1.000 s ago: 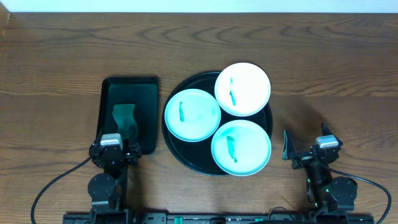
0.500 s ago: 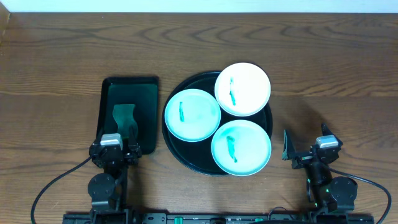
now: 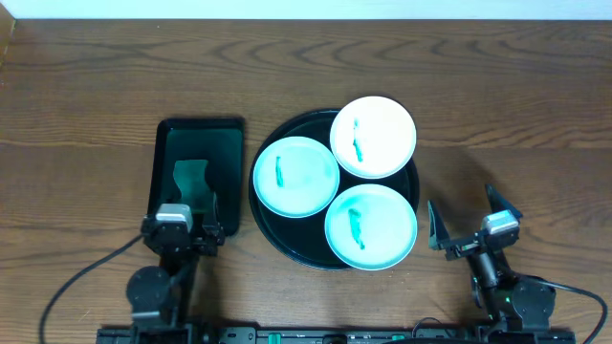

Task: Clean dirty plates on tray and stack at the side
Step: 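Move left gripper to the sponge and right gripper to the white plate rim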

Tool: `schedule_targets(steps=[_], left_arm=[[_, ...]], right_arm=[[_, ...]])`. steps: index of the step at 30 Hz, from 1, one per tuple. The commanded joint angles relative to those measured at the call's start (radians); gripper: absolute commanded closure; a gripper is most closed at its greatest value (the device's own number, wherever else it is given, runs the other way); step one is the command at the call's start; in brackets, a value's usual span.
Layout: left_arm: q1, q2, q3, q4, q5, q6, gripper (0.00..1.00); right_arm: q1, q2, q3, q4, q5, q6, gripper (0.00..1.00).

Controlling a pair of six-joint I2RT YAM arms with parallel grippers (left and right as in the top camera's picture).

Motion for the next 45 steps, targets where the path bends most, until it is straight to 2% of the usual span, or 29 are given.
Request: schedule_targets(steps=[1,6,10,16,20,25,28,31,32,33,34,35,38,41,45], left_arm=[[0.001,0.106,0.183,-0.030,0.052,-0.021,0.25],[0.001,0.380,0.452,-0.147,0.115,-0.021,0.25],[0.001,0.601,0.717,-0.330,0.180,-0.022,0.25],[0.001,0.904,1.091,-0.690,0.197,-0.024,0.25],[0.001,1.056,1.236,-0.869,0.196,-0.024,0.25],[0.001,1.170,1.252,-0.993,0.196,-0.024,0.25],[0.000,1.218,1.252,-1.001,0.197,-0.029,0.25],[0.001,1.260,1.251,-1.001,0.197,-0.029,0.25],[0.001,1.271,1.251,-1.001,0.196,-0.028,0.25],[0.001,1.283,1.251,-0.999,0.196,-0.028,0.25],[0.001,1.294,1.251,-0.989,0.196,-0.028,0.25],[0.001,1.305,1.251,-0.968,0.196,-0.028,0.25],[0.001,1.333,1.251,-0.940,0.170,-0.027,0.25],[0.001,1.355,1.251,-0.949,0.091,-0.028,0.25],[0.001,1.372,1.251,-0.971,-0.057,-0.053,0.25]], right_arm=[[-0.003,0.054,0.091,0.030,-0.050,0.029,0.01],[-0.003,0.254,0.284,0.024,-0.131,0.029,0.01],[-0.003,0.472,0.481,-0.017,-0.242,0.029,0.01],[-0.003,0.772,0.813,-0.339,-0.290,0.018,0.01],[-0.002,0.954,1.025,-0.602,-0.289,-0.067,0.01],[-0.002,1.148,1.199,-0.848,-0.289,-0.090,0.01],[-0.002,1.220,1.202,-0.870,-0.295,-0.076,0.01],[-0.002,1.277,1.202,-0.900,-0.343,0.001,0.01],[0.000,1.295,1.202,-0.898,-0.363,0.003,0.05],[0.007,1.313,1.202,-0.894,-0.362,0.003,0.17],[0.018,1.332,1.202,-0.887,-0.343,0.021,0.20],[0.035,1.351,1.203,-0.879,-0.302,0.076,0.22],[0.113,1.407,1.218,-0.866,-0.184,0.195,0.15],[0.218,1.470,1.262,-0.871,-0.101,0.268,0.14],[0.360,1.582,1.352,-0.893,0.039,0.369,0.18]])
